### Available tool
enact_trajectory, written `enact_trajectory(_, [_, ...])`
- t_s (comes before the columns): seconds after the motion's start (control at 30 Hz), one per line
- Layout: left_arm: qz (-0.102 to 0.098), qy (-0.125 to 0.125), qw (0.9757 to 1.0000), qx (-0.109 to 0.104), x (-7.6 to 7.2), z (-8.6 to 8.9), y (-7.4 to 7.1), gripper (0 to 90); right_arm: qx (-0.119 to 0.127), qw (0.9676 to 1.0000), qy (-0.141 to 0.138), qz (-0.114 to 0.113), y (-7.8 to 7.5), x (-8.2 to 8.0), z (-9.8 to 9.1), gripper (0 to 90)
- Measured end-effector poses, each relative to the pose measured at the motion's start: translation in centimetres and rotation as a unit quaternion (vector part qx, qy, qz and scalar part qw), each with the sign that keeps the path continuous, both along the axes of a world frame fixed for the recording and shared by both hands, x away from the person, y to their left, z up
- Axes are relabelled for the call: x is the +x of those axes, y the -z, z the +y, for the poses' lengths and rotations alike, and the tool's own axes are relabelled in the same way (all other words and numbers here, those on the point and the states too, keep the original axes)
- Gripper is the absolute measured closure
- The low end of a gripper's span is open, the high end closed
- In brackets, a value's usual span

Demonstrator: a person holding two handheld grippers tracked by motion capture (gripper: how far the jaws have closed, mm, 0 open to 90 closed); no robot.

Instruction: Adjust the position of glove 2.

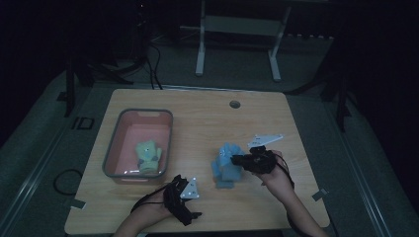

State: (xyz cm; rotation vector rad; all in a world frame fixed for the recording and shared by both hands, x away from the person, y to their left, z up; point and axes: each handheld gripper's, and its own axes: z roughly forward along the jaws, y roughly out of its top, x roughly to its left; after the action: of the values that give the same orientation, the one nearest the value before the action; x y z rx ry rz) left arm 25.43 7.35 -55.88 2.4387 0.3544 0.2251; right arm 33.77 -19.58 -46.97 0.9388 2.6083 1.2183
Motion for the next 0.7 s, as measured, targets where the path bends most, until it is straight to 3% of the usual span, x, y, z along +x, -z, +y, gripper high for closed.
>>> enact_trajectory(0.4, [0.002,0.0,1.0,0.0,0.0,0.0,0.0,3.0,-0.034,0.9985,-0.024,0.034,3.1,0.8,1.8,84.8])
enact_trajectory(0.7, [0.002,0.0,1.0,-0.001,0.0,0.0,0.0,2.9,-0.055,0.997,-0.019,0.051,5.2,1.7,2.0,83.9])
